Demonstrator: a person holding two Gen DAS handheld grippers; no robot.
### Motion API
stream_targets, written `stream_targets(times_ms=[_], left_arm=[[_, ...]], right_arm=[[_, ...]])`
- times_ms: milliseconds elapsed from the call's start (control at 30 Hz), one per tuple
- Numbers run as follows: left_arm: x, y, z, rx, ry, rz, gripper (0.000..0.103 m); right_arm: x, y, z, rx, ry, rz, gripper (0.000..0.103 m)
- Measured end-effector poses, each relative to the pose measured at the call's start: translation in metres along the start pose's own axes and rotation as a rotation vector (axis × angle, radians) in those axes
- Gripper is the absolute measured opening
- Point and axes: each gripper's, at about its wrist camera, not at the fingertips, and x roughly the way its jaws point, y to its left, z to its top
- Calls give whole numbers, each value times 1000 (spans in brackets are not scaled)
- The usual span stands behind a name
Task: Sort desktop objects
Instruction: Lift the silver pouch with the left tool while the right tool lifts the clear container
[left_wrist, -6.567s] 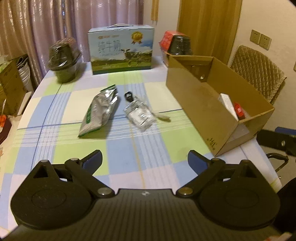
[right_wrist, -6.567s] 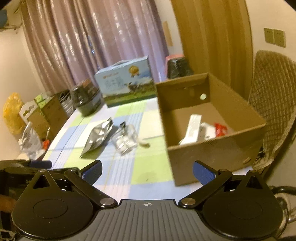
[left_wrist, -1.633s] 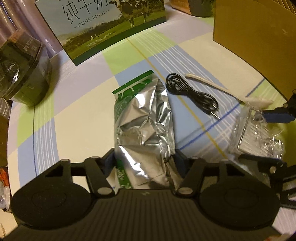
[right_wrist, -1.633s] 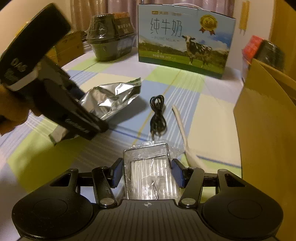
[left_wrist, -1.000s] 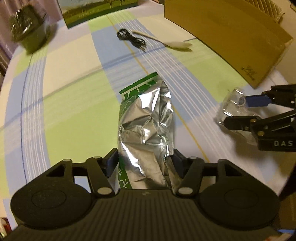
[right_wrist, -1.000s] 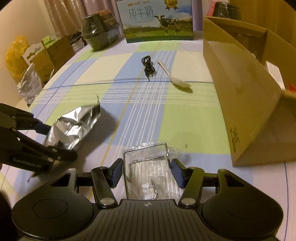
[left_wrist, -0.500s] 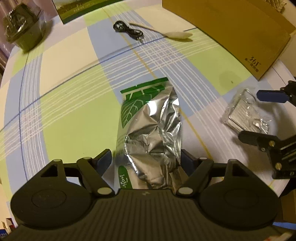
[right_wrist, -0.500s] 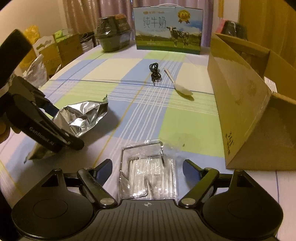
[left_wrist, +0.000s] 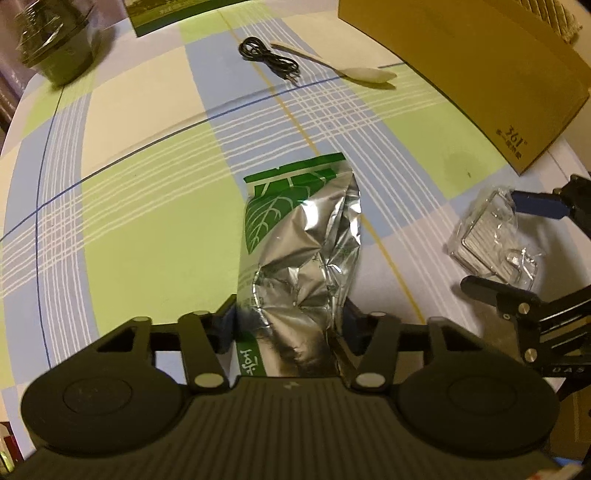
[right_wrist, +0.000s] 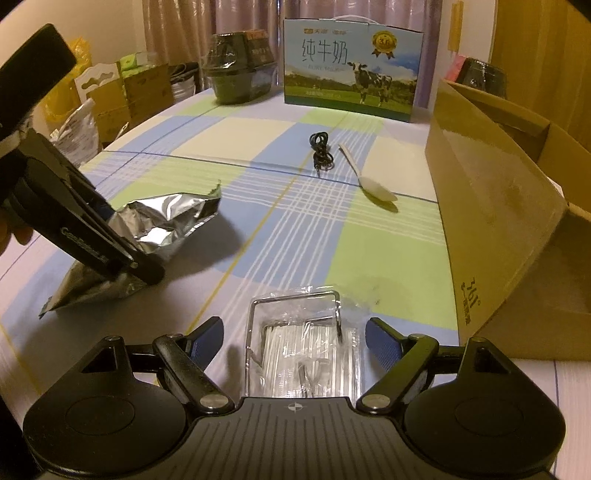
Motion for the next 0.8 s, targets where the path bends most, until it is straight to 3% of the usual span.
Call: stream_targets(times_ms=[300,433,533,600,800], left_arm=[[-8,1,-11,-27,-5,14,45],[-7,-1,-13,-17,-1,35,55],[-5,0,-14,-28,-3,40,60],[-4,0,-15,-33,-2,43,60],[-3,1,-17,-49,-8,39,60]], right_arm=[[8,8,-3,-62,13,-14,81],[10,6,-3,-73,-1,-34,80],[12,7,-3,-93,-5,-42,75],[13,8,-4,-111,-5,-42,67],[16,10,-5,-121,-8,-49,55]])
